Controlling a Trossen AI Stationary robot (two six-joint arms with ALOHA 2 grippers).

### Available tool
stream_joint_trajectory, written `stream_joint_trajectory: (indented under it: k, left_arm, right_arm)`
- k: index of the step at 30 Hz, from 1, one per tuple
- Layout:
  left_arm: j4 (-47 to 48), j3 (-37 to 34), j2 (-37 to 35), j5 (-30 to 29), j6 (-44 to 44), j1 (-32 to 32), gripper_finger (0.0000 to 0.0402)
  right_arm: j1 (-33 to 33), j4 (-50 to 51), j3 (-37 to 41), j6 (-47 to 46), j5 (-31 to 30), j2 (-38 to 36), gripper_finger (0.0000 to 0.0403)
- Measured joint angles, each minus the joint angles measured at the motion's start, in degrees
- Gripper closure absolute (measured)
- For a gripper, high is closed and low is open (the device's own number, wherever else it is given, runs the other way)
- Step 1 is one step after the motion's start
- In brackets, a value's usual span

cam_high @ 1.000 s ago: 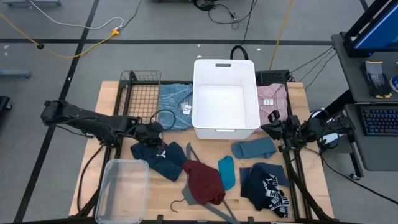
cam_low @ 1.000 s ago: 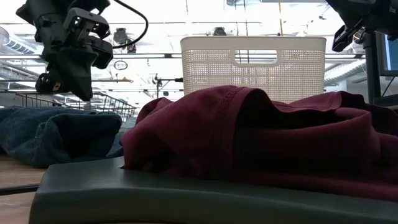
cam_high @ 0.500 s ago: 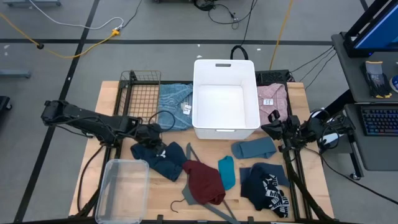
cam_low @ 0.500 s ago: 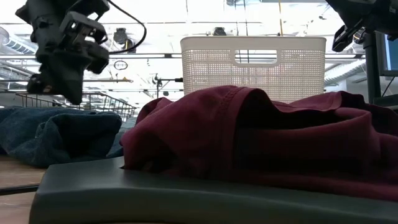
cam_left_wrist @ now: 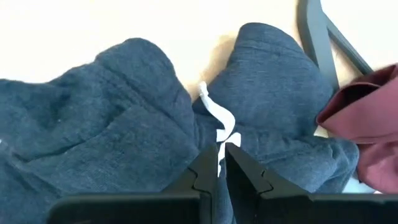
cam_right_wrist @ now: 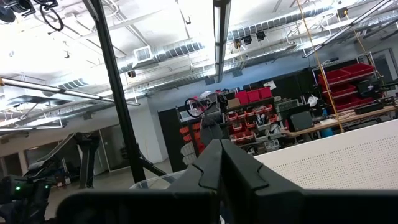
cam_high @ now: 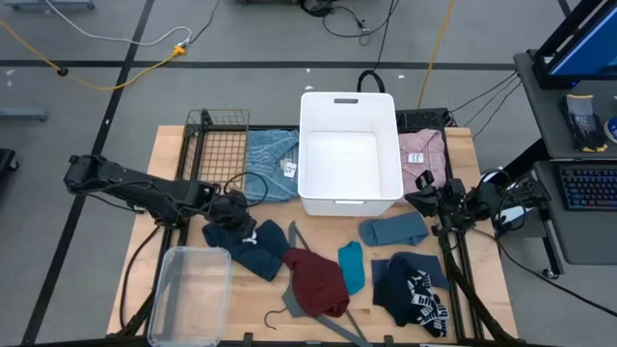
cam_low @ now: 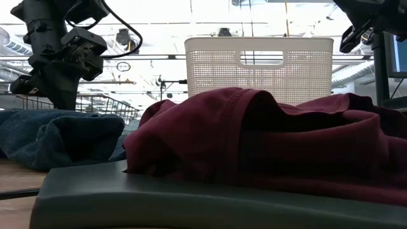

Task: Pick & Place Cloths
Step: Put the blue underpants into the wire basket

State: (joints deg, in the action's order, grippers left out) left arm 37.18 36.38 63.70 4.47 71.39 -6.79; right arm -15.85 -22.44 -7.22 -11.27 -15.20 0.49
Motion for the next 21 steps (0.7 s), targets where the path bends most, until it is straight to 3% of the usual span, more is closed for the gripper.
stream_joint_trajectory:
  k: [8,21]
  left_arm:
    - [-2.4,0.0,0.0,0.5,-0.9,0.0,0.0348]
    - [-7.6,0.0,-0.1,3.5,-1.9,0.1,0.0143]
  right_arm:
    - [0.0,0.0,0.0,0.0,0.0,0.0,0.0399]
    - [0.0,0.0,0.0,0.0,0.0,0.0,0.0399]
